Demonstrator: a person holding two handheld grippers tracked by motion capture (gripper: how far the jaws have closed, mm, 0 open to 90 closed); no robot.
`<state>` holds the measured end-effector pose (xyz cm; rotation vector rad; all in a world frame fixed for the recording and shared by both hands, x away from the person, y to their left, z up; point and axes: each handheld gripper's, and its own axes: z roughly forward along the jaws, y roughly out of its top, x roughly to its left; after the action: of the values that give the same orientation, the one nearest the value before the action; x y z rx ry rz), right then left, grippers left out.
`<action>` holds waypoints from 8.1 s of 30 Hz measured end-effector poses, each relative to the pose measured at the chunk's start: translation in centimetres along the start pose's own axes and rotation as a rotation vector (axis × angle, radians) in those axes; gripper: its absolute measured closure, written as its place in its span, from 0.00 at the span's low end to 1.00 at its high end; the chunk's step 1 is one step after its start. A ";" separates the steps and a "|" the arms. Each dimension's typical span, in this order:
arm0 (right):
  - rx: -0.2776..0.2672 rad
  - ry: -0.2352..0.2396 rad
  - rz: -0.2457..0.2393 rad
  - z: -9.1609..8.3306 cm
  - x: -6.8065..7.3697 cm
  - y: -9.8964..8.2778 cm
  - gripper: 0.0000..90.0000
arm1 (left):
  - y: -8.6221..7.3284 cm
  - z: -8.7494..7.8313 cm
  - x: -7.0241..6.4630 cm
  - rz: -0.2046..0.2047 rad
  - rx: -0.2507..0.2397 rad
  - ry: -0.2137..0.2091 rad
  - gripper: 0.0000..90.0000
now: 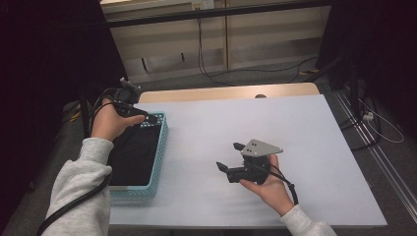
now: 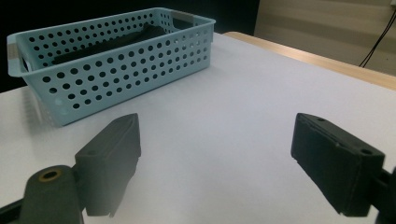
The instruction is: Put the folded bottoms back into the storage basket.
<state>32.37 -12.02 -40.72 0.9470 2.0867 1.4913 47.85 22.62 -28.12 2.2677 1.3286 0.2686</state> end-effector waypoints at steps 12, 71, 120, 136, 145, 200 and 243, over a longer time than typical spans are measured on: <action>0.017 -0.005 0.019 -1.3 -1.1 -1.2 0.17 | -0.4 1.2 -1.3 0.027 0.005 -0.036 0.22; 0.092 -0.032 0.073 -4.7 -4.7 -3.4 0.17 | -3.2 5.0 -6.5 0.096 -0.034 -0.175 0.20; 0.162 -0.061 0.042 -8.0 -6.4 -5.4 0.16 | -6.8 7.4 -10.0 0.173 -0.061 -0.299 0.19; 0.168 -0.077 0.050 -9.6 -7.0 -6.0 0.16 | -9.3 8.7 -10.8 0.174 -0.091 -0.339 0.18; 0.179 -0.086 0.054 -10.1 -7.2 -6.4 0.16 | -10.1 9.1 -10.7 0.173 -0.102 -0.352 0.18; 0.215 -0.106 0.041 -11.6 -7.4 -7.6 0.15 | -14.2 10.2 -10.5 0.200 -0.153 -0.412 0.12; 0.235 -0.121 0.048 -13.0 -7.8 -8.6 0.14 | -15.7 9.7 -10.3 0.264 -0.186 -0.416 0.08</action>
<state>26.59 -27.92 -44.69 1.1505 2.1965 1.1959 34.62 17.00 -43.61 2.1830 0.7636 0.0029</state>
